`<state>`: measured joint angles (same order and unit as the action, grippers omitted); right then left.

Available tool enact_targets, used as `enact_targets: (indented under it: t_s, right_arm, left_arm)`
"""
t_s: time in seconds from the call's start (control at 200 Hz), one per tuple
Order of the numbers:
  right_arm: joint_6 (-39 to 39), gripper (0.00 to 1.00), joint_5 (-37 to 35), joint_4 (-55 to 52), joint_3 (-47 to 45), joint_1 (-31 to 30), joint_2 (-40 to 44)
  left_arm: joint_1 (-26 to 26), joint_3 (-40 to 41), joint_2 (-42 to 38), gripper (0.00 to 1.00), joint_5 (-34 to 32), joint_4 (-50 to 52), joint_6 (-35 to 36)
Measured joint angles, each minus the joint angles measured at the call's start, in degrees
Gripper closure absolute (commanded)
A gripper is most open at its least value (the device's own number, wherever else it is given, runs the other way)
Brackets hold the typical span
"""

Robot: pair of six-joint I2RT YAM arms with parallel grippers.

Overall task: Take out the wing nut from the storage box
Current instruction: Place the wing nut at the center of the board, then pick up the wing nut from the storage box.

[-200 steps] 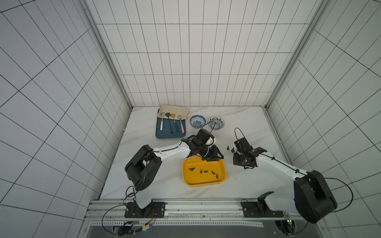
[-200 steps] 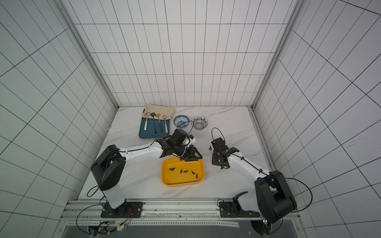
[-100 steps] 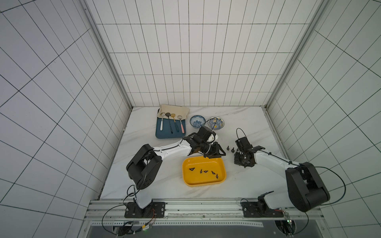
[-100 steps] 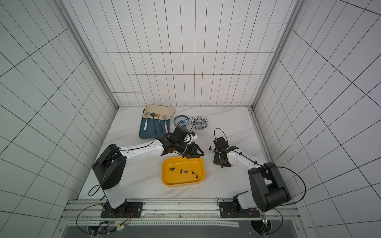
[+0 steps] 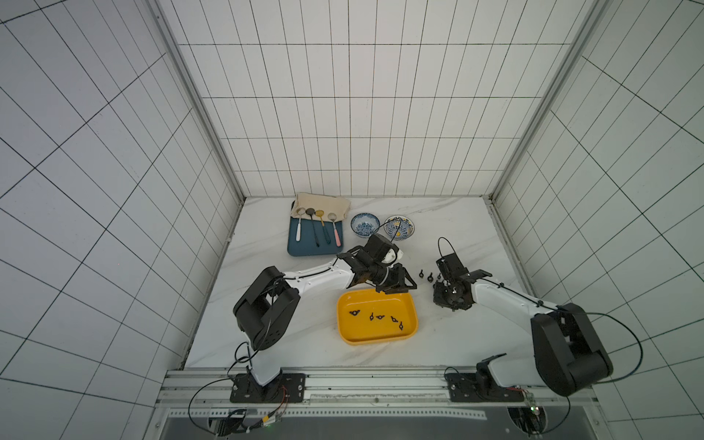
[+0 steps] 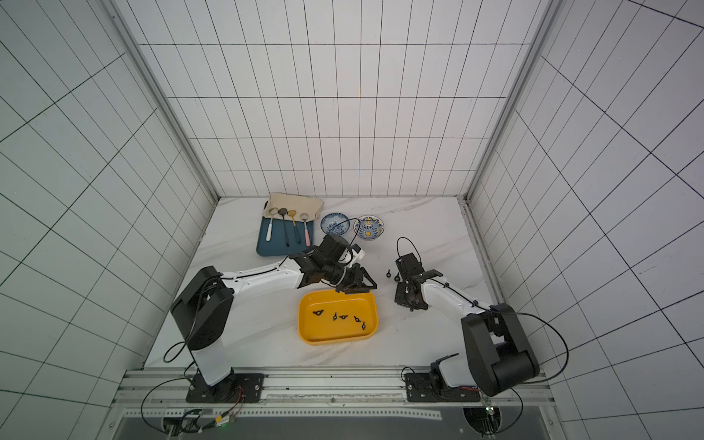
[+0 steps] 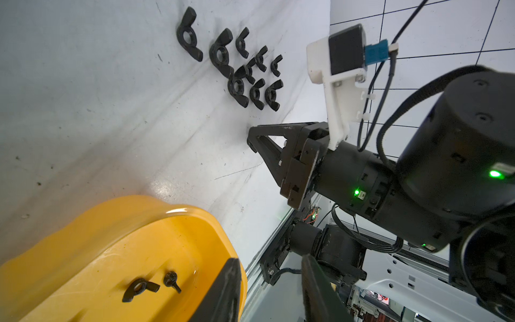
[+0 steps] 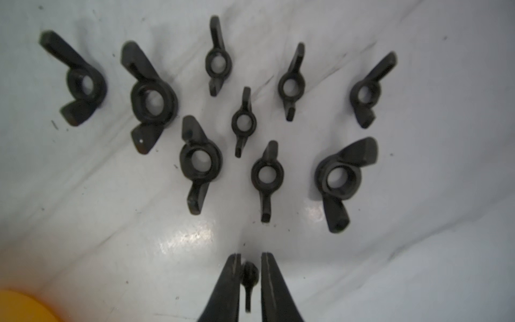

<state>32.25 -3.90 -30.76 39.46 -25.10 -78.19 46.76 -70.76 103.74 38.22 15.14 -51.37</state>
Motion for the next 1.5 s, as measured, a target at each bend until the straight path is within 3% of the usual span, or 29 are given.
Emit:
enact_targets:
  t_s: [0.145, 0.245, 0.38, 0.565, 0.7, 0.974, 1.499]
  right_arm:
    - [-0.1, 0.78, 0.1, -3.1, 1.5, -0.5, 4.5]
    - [-0.5, 0.77, -0.2, -4.7, 3.9, -4.0, 7.8]
    - [-0.5, 0.77, -0.6, -6.5, 11.0, -14.7, 7.5]
    - [-0.5, 0.76, 0.6, -4.6, 18.4, -27.4, -1.9]
    - [-0.5, 0.74, 3.1, -3.1, 20.3, -32.7, -10.0]
    - [0.3, 0.72, 6.4, -1.2, 23.7, -37.7, -17.7]
    - [2.4, 0.72, 6.8, -0.1, 25.0, -38.3, -23.0]
  left_arm:
    - [-1.3, 1.1, -0.8, 0.6, 0.5, 0.2, 0.2]
    - [-5.1, 4.3, -3.6, 0.6, 1.1, 0.4, 0.4]
    - [-15.9, 11.0, -11.2, 0.61, 1.3, 2.3, 1.4]
    - [-33.7, 21.0, -23.8, 0.6, 1.3, 8.0, 4.2]
    - [-40.8, 25.4, -30.7, 0.6, 1.3, 14.4, 7.4]
    - [-41.9, 27.2, -33.6, 0.6, 2.2, 19.3, 10.7]
    - [-41.9, 27.2, -32.6, 0.6, 2.8, 19.5, 12.6]
